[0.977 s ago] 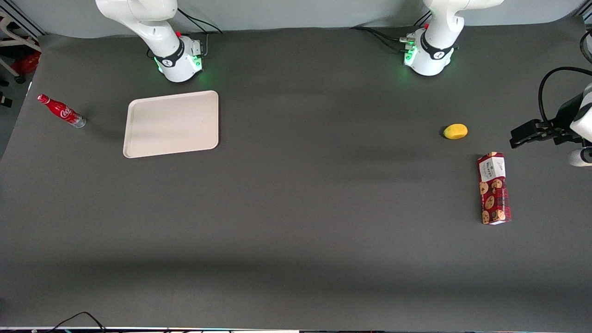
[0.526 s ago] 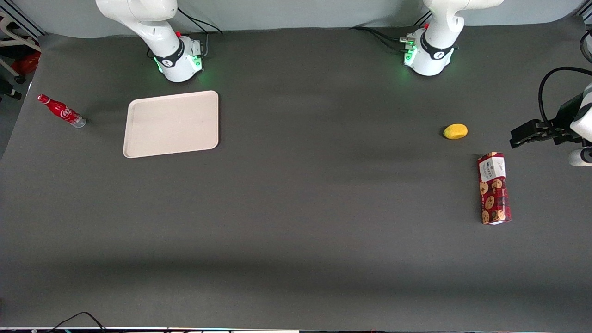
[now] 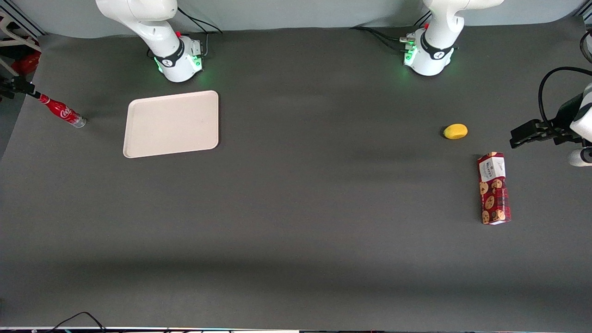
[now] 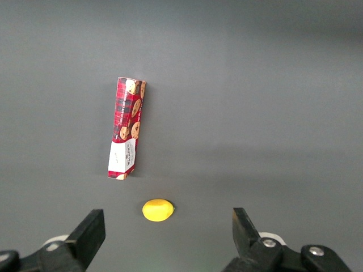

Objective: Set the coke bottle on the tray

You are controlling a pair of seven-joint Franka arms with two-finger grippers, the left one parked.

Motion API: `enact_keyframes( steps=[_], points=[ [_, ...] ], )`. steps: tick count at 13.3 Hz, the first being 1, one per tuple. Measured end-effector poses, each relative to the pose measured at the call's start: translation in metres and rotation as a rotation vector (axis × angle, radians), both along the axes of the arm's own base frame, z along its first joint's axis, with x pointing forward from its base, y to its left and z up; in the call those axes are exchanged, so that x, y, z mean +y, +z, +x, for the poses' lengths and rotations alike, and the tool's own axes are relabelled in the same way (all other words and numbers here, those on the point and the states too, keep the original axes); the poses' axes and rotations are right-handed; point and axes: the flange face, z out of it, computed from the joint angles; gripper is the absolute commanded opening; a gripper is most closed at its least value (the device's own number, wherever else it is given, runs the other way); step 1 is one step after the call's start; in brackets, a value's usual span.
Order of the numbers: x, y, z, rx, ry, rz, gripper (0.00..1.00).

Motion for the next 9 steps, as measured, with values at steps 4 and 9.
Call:
enact_keyframes(
  steps=[4,9],
  points=[
    [-0.011,-0.018,-0.024,-0.028,0.046,-0.013,1.0],
    [-0.002,-0.038,-0.027,-0.057,0.063,-0.026,1.0]
  ],
)
